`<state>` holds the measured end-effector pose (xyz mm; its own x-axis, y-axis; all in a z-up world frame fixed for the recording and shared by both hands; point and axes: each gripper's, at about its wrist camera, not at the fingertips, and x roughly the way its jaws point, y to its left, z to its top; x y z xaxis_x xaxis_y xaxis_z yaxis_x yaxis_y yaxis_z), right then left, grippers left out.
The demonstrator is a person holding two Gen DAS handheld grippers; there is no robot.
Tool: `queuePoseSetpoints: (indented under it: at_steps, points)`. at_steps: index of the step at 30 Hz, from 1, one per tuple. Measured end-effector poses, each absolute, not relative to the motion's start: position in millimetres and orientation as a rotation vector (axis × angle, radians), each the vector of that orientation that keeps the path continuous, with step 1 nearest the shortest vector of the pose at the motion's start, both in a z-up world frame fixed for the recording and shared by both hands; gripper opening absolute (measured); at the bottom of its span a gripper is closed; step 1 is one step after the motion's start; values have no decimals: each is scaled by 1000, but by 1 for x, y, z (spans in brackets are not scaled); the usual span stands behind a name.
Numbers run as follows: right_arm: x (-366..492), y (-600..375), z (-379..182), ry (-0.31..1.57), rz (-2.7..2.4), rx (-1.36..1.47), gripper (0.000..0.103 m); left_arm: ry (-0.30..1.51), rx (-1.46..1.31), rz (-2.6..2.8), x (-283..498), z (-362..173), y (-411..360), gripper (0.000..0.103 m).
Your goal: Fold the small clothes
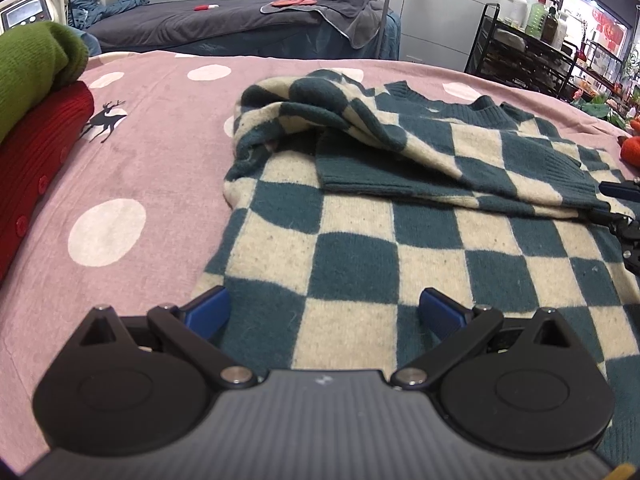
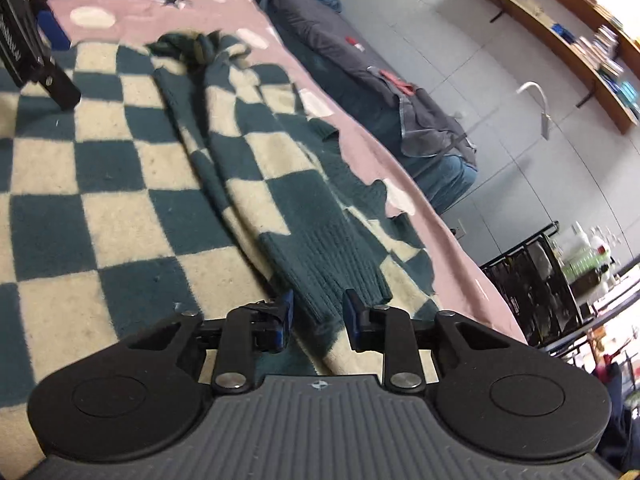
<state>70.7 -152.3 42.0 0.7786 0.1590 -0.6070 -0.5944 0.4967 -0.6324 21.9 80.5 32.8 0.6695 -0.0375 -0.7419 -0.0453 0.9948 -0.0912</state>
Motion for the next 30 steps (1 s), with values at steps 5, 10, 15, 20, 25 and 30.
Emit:
queuePoseSetpoints:
  at_steps: [5, 10, 15, 20, 25, 30]
  points:
    - [75, -146, 39, 559, 489, -938, 6, 842, -96, -4, 22, 32, 81, 103]
    - [73, -153, 98, 668, 630, -501, 6, 840, -84, -11, 21, 30, 81, 103]
    - [95, -196, 165, 765, 852, 197, 6, 837, -106, -6, 22, 31, 83, 103]
    - [154, -253, 137, 987, 554, 521, 6, 806, -113, 5, 21, 35, 86, 103]
    - [179, -278, 95, 1078, 345, 553, 6, 700, -57, 71, 30, 54, 97, 103]
    - [183, -282, 93, 1034, 316, 562, 6, 610, 220, 169, 70, 61, 92, 103]
